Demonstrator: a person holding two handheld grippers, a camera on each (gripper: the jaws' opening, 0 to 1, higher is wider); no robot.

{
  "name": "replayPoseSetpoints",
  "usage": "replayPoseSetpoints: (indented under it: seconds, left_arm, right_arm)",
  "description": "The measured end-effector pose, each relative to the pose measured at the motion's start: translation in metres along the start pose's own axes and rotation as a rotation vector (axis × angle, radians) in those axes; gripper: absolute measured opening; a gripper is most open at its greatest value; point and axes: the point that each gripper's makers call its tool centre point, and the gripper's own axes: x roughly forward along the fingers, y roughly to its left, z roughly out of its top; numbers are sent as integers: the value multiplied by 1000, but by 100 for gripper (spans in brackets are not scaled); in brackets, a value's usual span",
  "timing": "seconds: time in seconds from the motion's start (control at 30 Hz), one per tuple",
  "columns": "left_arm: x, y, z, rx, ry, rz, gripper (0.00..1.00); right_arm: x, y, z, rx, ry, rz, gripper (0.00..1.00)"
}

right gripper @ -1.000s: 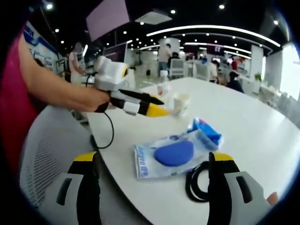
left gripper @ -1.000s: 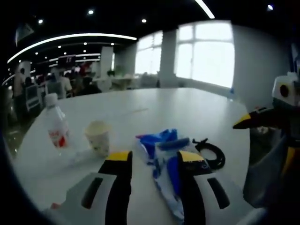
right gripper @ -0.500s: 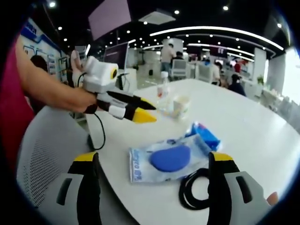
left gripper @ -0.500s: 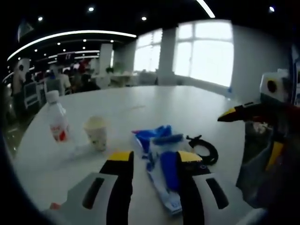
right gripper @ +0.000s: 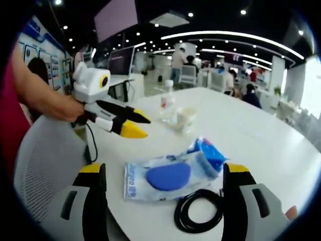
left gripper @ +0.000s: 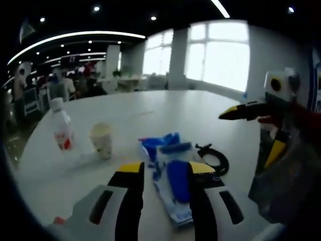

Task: Arrange the tabletop items into an orderly group along one side of the table until the central work area is clear of visible clutter.

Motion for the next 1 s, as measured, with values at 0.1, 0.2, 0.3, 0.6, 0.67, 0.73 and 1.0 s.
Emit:
replayPoseSetpoints:
  seconds: [0.1,0.2,0.3,0.6,0.67,0.73,1.0]
  left_arm:
    - [6,2,3,5,1,2,31]
    - [14,4,7,10,1,5,31]
    - [25,5,7,20,9,1,31]
    - [50,16,3,36,41,0,29]
    - [55,20,1,38,54,7,29]
    - [60,24,0,37,62,13,29]
    - [80,35,-6,45,90,25,28]
  right_arm:
    - [2,-10,3,-3,-4,-13,96]
    - [3,-20,6,-1,-7,-28,95]
    - [5,-30,7,8,-11,-43,95]
    - [14,-57,-5,47,9,-84,93]
    - [16,-64,-10,59,17,-93,92]
    - [17,-72,-14,69,25,-104,91]
    - [24,-102,-26,115,45,-149,88]
